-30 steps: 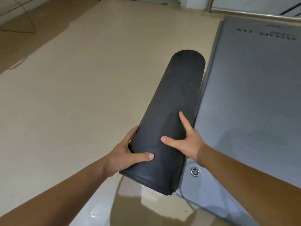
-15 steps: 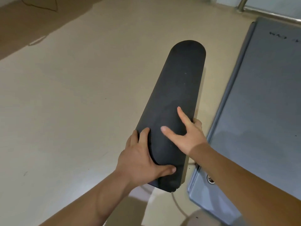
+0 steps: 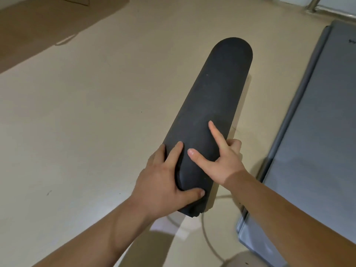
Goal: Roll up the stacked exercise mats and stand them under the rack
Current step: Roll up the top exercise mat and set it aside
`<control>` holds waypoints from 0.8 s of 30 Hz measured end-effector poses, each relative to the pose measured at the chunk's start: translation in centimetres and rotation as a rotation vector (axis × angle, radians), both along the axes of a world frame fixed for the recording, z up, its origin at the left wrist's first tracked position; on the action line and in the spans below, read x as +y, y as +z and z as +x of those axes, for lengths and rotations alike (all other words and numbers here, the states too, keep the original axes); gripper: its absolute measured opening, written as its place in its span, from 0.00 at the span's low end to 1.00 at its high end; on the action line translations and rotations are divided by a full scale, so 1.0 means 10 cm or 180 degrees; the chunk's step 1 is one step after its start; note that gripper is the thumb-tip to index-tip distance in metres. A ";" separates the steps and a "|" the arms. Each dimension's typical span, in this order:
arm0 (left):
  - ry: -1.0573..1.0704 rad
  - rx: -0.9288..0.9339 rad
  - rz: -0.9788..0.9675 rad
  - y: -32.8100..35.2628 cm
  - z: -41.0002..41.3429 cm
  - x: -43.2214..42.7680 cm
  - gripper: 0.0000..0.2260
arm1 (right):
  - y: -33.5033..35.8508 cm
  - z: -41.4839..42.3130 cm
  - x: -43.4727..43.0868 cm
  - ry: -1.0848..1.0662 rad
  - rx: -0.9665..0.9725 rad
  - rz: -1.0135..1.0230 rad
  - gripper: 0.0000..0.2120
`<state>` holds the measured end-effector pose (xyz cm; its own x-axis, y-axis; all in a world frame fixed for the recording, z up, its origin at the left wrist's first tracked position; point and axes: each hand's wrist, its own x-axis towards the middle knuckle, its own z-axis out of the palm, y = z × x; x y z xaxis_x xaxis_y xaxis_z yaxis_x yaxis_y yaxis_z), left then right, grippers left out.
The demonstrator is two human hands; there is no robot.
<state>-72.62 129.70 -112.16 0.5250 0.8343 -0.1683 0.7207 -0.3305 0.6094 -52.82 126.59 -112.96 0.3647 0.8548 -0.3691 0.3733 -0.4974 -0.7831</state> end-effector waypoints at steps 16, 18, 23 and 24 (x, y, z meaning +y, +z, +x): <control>0.0153 0.0250 0.0288 -0.30 -0.09 -0.05 0.54 | -0.27 -0.13 -0.21 -0.0530 0.0324 0.0345 0.47; 0.0143 0.0211 0.0252 -0.28 -0.10 -0.03 0.54 | -0.27 -0.11 -0.19 -0.0809 0.0828 0.0182 0.56; 0.0168 -0.0132 0.0054 -0.21 -0.14 0.07 0.55 | -0.24 -0.10 -0.11 -0.1031 0.1886 -0.0074 0.58; 0.0187 -0.0199 -0.0016 -0.20 -0.16 0.09 0.55 | -0.24 -0.13 -0.09 -0.1051 0.1908 0.0004 0.56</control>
